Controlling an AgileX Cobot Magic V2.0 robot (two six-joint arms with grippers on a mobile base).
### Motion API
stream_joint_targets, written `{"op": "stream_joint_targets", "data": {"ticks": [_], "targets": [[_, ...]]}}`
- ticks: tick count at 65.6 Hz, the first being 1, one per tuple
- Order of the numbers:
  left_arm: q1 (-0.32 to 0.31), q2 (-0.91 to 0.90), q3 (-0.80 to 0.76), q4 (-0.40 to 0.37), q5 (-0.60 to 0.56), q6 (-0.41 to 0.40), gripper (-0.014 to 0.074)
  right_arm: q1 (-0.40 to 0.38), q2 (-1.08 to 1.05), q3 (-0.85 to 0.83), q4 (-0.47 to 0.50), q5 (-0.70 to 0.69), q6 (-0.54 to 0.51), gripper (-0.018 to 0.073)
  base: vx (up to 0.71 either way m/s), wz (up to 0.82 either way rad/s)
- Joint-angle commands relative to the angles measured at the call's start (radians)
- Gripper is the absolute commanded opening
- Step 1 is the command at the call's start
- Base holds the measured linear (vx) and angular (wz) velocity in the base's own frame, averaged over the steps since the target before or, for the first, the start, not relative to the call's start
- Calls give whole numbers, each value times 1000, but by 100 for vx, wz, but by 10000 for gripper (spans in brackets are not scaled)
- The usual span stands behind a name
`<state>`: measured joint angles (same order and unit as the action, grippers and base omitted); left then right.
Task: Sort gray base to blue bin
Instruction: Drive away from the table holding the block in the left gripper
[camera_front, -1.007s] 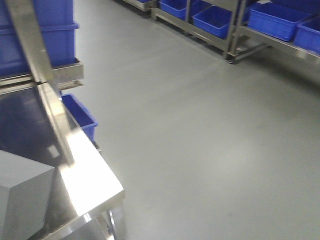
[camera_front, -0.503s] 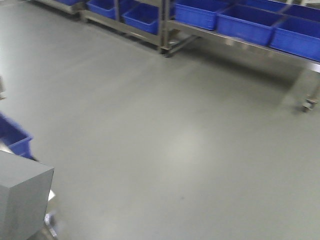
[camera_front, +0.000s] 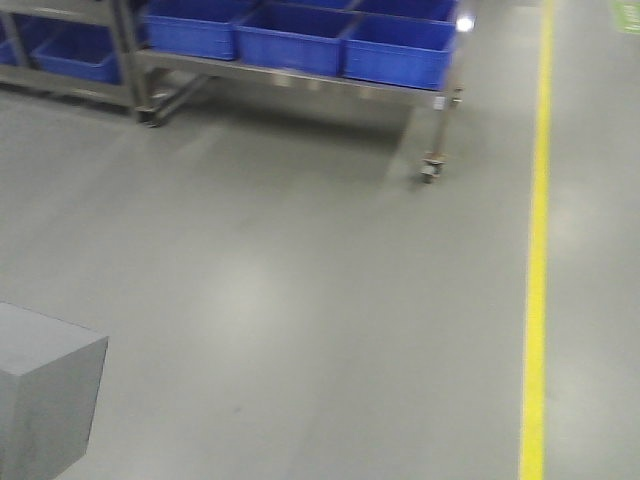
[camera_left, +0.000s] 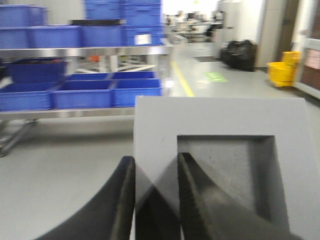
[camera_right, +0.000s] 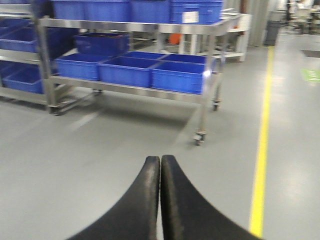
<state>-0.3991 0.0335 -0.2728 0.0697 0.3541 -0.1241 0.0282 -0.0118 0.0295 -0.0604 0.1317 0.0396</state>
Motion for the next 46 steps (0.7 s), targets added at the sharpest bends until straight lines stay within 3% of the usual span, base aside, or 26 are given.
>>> {"op": "stream_joint_targets", "data": {"ticks": [1,26,46], "targets": [[-3,9,-28,-4,-103,-11,-6,-3,-11,15,-6,-74,-6,-9,14,-73],[-3,9,-28,-4,-103,-11,-6,-3,-11,15,-6,-74,-6,-9,18,-61],[-3,9,-28,-4,-103,-11,-6,-3,-11,15,-6,-74,-6,-9,31,-24]]}}
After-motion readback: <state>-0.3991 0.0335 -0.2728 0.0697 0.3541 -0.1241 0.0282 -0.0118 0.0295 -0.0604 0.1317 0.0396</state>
